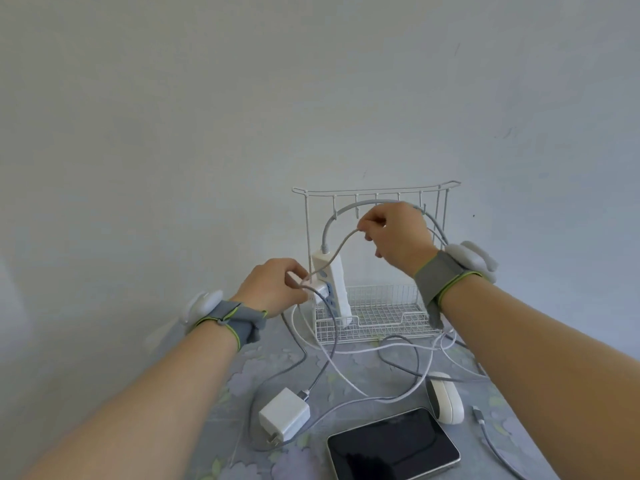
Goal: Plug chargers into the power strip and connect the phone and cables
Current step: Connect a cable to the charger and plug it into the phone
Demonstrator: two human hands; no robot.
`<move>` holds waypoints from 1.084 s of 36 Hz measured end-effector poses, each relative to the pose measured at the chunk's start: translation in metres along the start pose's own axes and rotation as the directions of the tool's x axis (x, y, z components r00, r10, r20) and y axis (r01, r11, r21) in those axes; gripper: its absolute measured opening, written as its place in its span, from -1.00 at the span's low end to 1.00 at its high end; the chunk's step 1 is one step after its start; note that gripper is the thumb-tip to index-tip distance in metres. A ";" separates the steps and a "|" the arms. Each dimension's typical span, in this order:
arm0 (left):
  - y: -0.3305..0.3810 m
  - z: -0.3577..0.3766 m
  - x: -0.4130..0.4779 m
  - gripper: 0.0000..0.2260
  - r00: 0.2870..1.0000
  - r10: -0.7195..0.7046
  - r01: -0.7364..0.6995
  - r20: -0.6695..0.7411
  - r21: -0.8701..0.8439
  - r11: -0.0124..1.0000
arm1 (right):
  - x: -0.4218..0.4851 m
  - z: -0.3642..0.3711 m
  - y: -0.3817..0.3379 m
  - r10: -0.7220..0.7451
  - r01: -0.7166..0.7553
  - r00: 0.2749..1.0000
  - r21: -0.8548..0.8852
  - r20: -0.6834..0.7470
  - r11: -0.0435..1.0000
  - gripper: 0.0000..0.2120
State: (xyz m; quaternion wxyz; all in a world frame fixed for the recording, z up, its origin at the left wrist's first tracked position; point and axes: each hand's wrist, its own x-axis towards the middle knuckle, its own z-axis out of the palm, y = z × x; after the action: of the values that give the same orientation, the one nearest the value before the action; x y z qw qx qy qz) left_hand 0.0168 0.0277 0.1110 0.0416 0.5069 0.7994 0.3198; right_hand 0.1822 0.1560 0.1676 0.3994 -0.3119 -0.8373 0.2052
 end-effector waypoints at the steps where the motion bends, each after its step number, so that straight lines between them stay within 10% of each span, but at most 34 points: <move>1: -0.002 0.001 -0.001 -0.86 1.000 -0.012 0.012 0.023 -0.002 1.000 | 0.001 -0.002 0.000 0.013 -0.012 1.000 0.064 -0.005 0.998 -0.84; 7: -0.002 0.000 0.000 -0.83 1.000 -0.010 0.010 0.011 0.059 0.998 | 0.005 -0.010 -0.007 0.126 -0.082 0.986 0.346 -0.106 0.935 -0.84; 12: 0.017 -0.006 0.001 -0.49 0.995 0.006 0.039 0.098 -0.449 0.893 | 0.003 -0.016 -0.012 0.090 -0.075 0.996 0.381 -0.020 0.922 -0.85; 17: 0.021 -0.011 0.003 -0.89 0.993 -0.061 0.105 0.101 -0.528 0.843 | 0.006 -0.016 -0.009 0.191 -0.123 0.975 0.439 -0.114 0.890 -0.85; 21: 0.008 -0.010 0.001 -0.79 0.984 -0.092 0.167 0.152 -0.610 0.774 | 0.012 -0.026 0.011 0.360 -0.247 0.905 0.407 -0.228 0.879 -0.82; 25: 0.010 -0.010 0.001 -0.78 0.991 -0.117 0.133 0.070 -0.681 0.720 | 0.003 -0.023 0.014 0.236 -0.236 0.968 0.002 -0.090 0.972 -0.65; 32: 0.044 -0.012 0.004 -0.77 0.999 0.035 -0.014 0.024 -0.581 0.814 | -0.012 0.008 -0.024 -0.185 0.227 0.936 -0.113 0.300 0.967 -0.64; 39: 0.027 -0.016 0.001 -0.76 1.000 0.004 0.008 0.019 -0.615 0.789 | -0.001 -0.022 0.003 0.033 -0.034 0.999 0.084 0.017 0.996 -0.84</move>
State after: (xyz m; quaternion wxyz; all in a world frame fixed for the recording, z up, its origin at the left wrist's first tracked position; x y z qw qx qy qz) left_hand 0.0309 0.0291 0.1385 0.2121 0.4681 0.6521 0.5574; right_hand 0.2012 0.1591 0.1785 0.4022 -0.3072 -0.8257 0.2492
